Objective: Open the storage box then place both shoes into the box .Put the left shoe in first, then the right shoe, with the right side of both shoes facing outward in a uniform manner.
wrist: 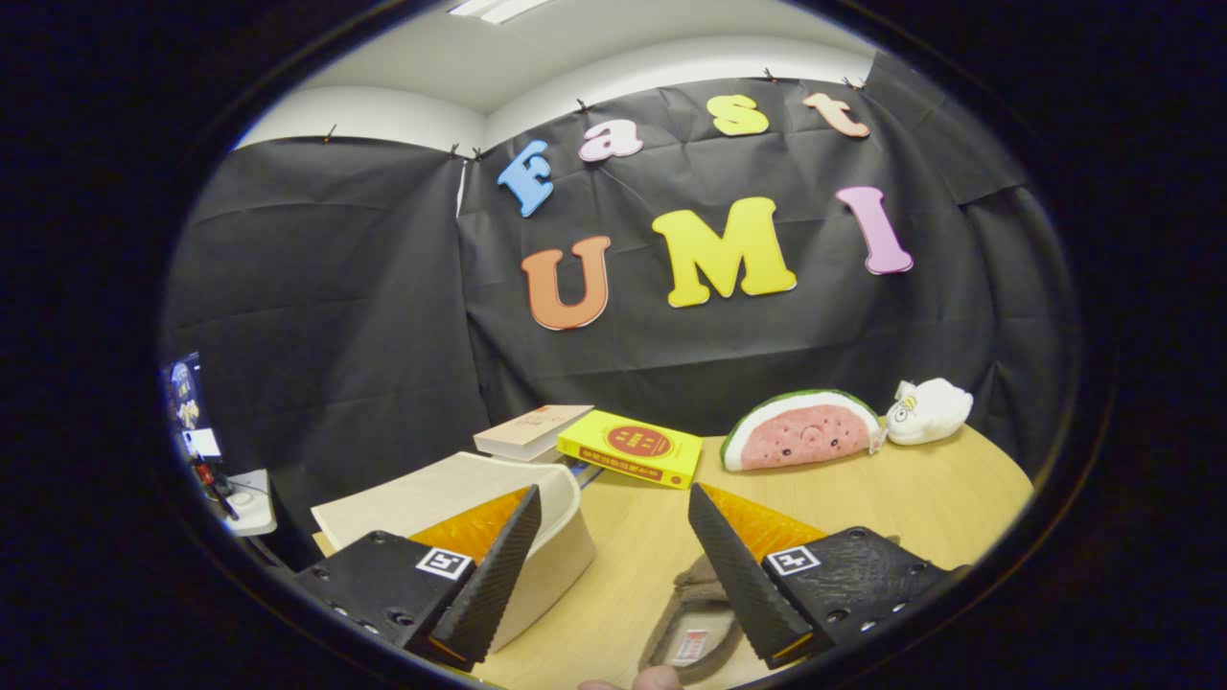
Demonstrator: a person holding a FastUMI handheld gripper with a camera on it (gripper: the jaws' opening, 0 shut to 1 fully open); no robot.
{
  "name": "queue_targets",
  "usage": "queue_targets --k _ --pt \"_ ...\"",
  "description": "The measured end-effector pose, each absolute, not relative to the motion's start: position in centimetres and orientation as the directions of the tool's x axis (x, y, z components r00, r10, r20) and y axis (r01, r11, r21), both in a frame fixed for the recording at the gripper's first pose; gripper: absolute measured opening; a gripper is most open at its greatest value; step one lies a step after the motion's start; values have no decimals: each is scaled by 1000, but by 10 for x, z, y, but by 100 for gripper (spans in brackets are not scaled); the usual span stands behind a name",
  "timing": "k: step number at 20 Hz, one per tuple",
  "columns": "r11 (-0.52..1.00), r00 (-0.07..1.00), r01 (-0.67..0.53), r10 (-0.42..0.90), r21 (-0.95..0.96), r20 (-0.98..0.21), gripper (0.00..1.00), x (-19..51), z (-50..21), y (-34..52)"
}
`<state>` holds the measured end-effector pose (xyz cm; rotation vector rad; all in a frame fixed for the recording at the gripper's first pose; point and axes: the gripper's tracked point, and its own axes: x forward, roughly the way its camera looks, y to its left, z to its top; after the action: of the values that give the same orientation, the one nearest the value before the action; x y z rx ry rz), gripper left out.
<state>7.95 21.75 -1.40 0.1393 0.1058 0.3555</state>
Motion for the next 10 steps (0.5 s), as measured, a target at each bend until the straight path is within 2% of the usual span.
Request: queue_targets --k 4,10 --pt "909 916 -364 389 206 -99 95 82 -23 238" --pt "822 846 -412 506 395 -171 95 83 -51 283"
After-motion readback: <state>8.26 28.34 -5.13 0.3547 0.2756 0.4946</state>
